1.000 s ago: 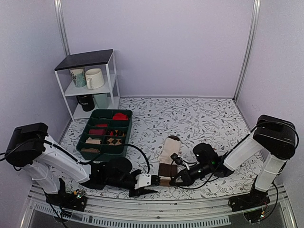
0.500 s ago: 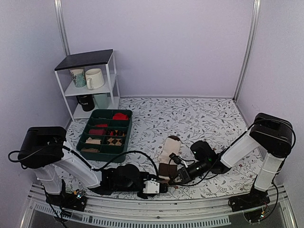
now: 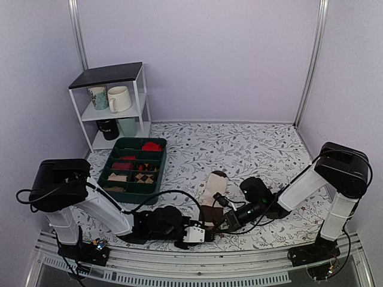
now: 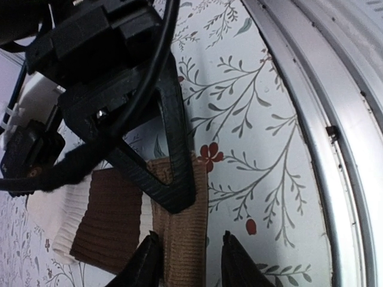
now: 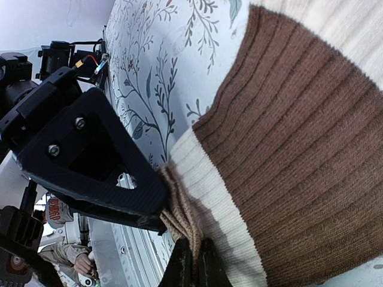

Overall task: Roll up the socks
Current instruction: Roll the sock at the center of the board.

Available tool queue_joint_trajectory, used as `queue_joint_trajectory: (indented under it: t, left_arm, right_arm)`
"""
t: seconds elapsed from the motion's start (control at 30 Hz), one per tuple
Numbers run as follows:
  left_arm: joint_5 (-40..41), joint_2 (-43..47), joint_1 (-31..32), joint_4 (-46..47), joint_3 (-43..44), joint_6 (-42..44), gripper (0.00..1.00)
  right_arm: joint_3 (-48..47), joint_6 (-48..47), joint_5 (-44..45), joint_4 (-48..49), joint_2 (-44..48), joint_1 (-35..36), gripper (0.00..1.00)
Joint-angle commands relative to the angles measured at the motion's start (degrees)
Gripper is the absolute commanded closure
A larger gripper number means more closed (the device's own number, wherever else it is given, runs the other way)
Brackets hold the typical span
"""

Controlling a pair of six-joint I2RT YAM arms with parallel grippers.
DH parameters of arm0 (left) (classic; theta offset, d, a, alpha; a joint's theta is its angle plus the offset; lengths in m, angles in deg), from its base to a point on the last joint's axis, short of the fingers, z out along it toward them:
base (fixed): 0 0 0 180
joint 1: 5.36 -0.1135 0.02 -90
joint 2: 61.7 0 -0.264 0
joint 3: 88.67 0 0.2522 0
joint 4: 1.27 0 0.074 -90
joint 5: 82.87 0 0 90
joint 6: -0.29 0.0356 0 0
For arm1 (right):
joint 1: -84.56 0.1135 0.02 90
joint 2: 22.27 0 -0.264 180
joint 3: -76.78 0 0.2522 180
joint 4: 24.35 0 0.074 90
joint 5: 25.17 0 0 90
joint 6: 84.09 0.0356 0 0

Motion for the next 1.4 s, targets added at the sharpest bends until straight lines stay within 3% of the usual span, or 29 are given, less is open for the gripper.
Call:
queue_joint_trajectory:
  t: [0.0, 0.13, 0.47, 0.63, 0.8, 1.0, 1.17, 1.37]
  left_arm:
    - [-0.34, -1.16, -1.63, -4.29, 1.6, -2.17, 0.65]
    - [-0.99, -1.53, -2.3, -5.0, 1.53, -2.81, 0.69]
    - [-5.72, -2.13, -3.15, -11.01, 3.99, -6.25, 1.0]
    - [-10.27, -1.23, -3.96, -15.81, 4.07, -13.19, 1.0]
    - [-16.77, -1.52, -4.59, -20.55, 4.0, -21.5, 1.0]
    - [-22.15, -2.28, -5.58, -25.56, 5.06, -27.58, 1.0]
    - [-25.43, -3.98, -7.22, -27.79, 6.46, -29.39, 1.0]
    - [-26.8, -4.37, -8.26, -27.88, 6.16, -29.37, 1.0]
  right_arm:
    - [1.44, 0.06, 1.74, -7.46, -2.45, 0.04, 1.0]
    - [1.42, -0.03, 1.52, -7.52, -2.6, 0.03, 1.0]
    - [1.46, 0.04, 1.71, -7.39, -2.83, 0.02, 0.99]
    - [2.18, -1.53, 4.56, -7.1, 1.62, 0.07, 0.84]
    - [4.59, -7.32, 12.63, -6.48, 13.64, 0.01, 0.72]
    - [12.46, -19.45, 23.76, 3.11, 27.02, 5.34, 0.58]
    - [15.88, -31.86, 31.87, 10.88, 26.74, 15.42, 0.57]
    - [13.0, -38.11, 33.45, 7.01, 21.39, 19.1, 0.57]
